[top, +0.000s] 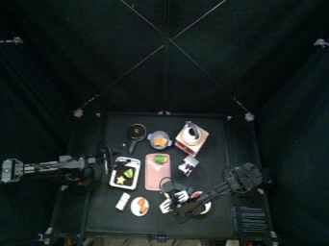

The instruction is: Grab egg sushi with both hands

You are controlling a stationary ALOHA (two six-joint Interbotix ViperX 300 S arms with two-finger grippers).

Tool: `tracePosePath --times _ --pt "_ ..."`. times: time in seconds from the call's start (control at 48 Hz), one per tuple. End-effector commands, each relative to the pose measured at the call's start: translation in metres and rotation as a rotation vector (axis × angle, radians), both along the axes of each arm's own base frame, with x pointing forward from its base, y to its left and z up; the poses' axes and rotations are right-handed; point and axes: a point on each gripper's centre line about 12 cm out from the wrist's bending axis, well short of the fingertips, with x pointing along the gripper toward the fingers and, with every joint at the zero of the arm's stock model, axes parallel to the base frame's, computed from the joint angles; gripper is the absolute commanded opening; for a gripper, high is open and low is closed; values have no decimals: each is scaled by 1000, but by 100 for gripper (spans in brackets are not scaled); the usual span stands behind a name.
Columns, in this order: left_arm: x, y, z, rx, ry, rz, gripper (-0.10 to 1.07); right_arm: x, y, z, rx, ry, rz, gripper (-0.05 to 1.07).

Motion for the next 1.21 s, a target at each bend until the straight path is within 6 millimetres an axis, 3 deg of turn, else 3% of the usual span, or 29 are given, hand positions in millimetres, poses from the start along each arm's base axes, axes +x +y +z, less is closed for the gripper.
tracePosePath --times 0.0,0.25,0.479,0.688,0.917,1.188 --pt "4 -1 13 43 -38 -21 96 0 -3 29 6 -67 10 24" --pt "12 -30 28 181 -104 -212 97 1 -14 51 -139 -116 149 23" --pt "15 -63 28 265 -115 -409 98 6 -26 66 -334 -169 297 22" --pt "24 -93 27 349 -98 -591 98 5 -17 66 -437 -230 456 17" --pt "51 -100 24 341 -55 -623 98 6 -13 82 -488 -346 594 15" --pt "80 -98 12 347 28 -614 98 20 5 75 -460 -422 728 14"
